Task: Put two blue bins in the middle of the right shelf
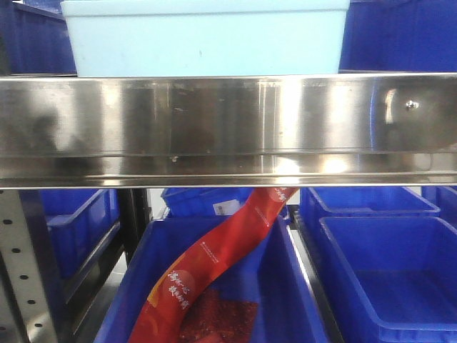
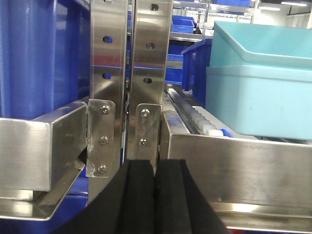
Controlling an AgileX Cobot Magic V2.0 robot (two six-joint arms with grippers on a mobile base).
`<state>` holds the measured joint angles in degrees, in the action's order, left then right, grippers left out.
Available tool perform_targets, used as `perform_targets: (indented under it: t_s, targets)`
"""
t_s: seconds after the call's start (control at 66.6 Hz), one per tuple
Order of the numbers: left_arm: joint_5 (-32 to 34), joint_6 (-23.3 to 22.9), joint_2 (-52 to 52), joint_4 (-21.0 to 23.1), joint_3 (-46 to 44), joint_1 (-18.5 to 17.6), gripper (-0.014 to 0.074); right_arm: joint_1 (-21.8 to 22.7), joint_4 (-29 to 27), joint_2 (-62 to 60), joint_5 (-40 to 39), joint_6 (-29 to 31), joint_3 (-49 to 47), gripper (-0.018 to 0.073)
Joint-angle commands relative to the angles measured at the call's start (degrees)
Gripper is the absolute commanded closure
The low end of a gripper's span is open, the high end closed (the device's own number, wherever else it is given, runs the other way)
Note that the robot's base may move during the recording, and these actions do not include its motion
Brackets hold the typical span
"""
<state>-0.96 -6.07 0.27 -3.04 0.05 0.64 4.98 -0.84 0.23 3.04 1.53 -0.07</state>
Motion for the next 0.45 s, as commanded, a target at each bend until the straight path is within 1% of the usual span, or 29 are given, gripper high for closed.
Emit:
perform_targets:
  t_s: [0.0, 0.435]
  targets:
    - [0.96, 0.15, -0.27, 0.25, -0.05, 0.25, 0.0707, 0.30, 0.05, -0.23, -1.39, -0.17, 0.07, 0.0723]
    - [0.96, 0.15, -0.27, 0.25, -0.05, 0.25, 0.0707, 0.30, 0.05, -0.23, -1.39, -0.17, 0.07, 0.0723]
